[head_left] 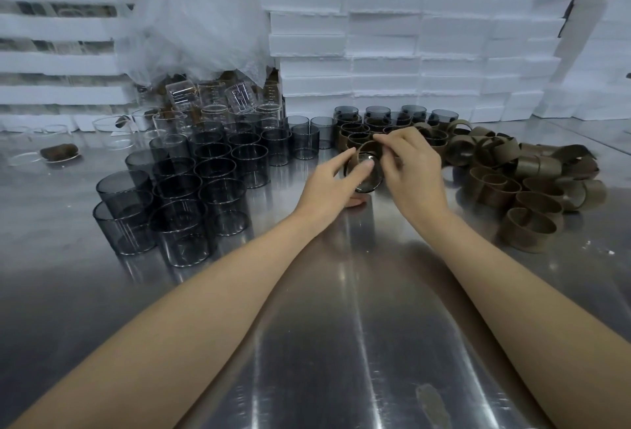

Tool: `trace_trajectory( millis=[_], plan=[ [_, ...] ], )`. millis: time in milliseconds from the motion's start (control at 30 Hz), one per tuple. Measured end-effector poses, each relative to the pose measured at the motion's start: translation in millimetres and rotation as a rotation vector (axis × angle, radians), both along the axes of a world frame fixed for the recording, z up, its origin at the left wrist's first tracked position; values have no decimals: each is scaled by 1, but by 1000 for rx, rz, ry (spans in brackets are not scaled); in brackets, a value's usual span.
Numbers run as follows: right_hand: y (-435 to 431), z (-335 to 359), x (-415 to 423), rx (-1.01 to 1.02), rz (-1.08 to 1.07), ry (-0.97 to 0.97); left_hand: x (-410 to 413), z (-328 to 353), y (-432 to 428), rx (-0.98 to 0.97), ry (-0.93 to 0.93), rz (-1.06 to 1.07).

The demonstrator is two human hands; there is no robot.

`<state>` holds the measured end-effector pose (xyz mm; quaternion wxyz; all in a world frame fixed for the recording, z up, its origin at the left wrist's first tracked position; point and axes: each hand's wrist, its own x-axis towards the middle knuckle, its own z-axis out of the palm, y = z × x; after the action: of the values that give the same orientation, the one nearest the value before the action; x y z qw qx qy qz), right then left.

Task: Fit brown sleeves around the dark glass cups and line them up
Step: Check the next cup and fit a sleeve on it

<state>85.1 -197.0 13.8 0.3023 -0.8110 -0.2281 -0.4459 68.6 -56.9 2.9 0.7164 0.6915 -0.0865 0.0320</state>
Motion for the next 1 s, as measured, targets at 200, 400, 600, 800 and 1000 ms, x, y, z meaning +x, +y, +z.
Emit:
trace_trajectory(
  millis=[200, 400, 600, 800, 1000],
  plan=[
    [1, -1, 2, 95, 48, 123, 6, -4, 1, -2, -9, 66],
    [0, -6, 1, -3, 181, 384, 8, -4, 4, 73, -21, 168],
    [1, -1, 0, 157, 156, 358, 4, -1, -1, 112, -79, 116],
    [1, -2, 1, 226, 164, 404, 6, -3, -1, 156, -75, 132],
    [-1, 0, 5, 292, 198, 492, 5, 0, 2, 136, -96, 101]
  ],
)
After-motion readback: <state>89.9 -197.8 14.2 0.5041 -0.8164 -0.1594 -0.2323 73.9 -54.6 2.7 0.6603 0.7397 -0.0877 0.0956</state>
